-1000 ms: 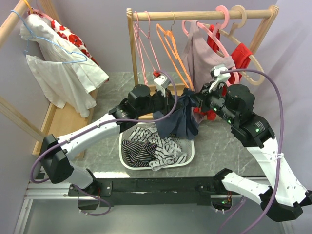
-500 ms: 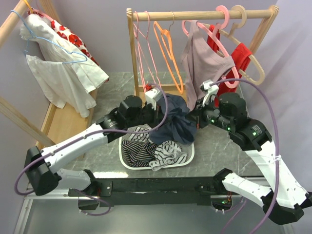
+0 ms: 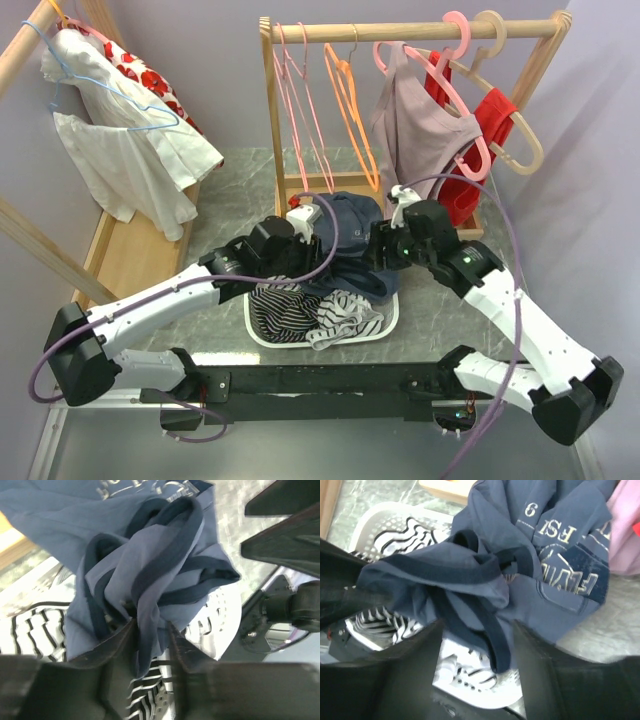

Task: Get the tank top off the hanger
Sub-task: Place the hanger at the clothesline.

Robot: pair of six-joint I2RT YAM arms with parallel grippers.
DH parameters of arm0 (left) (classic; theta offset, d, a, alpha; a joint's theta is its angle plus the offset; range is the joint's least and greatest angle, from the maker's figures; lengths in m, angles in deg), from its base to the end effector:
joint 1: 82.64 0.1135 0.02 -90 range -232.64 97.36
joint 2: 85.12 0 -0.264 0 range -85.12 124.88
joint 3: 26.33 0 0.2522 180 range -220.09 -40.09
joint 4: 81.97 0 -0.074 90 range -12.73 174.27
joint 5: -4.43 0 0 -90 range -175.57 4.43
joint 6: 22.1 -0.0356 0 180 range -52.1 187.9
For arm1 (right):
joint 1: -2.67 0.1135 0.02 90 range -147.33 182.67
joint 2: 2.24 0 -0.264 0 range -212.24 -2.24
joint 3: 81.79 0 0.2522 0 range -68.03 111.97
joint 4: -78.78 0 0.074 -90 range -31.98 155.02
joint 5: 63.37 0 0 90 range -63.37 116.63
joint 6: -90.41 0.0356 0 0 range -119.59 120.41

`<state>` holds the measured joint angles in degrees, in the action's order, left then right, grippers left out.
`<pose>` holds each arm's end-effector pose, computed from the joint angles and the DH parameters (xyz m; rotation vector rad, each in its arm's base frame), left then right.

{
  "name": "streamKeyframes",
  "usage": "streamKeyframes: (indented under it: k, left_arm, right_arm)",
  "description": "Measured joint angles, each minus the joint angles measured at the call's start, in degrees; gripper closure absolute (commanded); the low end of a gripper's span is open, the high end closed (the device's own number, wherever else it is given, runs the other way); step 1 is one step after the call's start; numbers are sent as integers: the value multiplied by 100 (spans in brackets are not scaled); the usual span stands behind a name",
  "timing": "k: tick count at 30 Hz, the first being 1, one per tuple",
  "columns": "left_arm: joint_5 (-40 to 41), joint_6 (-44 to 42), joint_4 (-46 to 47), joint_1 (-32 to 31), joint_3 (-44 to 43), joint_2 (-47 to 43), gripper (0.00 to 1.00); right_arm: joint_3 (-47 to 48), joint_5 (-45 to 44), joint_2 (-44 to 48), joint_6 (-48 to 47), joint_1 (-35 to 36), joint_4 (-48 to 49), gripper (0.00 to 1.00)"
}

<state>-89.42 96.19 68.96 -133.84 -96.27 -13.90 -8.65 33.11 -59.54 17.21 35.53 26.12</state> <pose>0.1746 -0.2210 0.3025 0.4853 2.1784 -0.8756 0.1722 0.1160 0.3390 -0.3817 2.2438 0.5951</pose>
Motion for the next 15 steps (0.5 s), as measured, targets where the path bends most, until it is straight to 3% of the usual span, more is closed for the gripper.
streamKeyframes:
  k: [3,9,12,15]
  left_arm:
    - [118,39,-50,0,68,-13,27]
    - [426,144,-339,0,216,-282,18]
    - [723,190,-518,0,289,-706,10]
    - [1038,243,-638,0,337,-1360,9]
  right_arm:
    - [-116,-127,-249,142,0,282,20]
    - [-249,-636,-640,326,-17,813,15]
    - [-227,-778,-1043,428,-79,920,14]
    - [-249,-772,-1467,498,-105,1045,13]
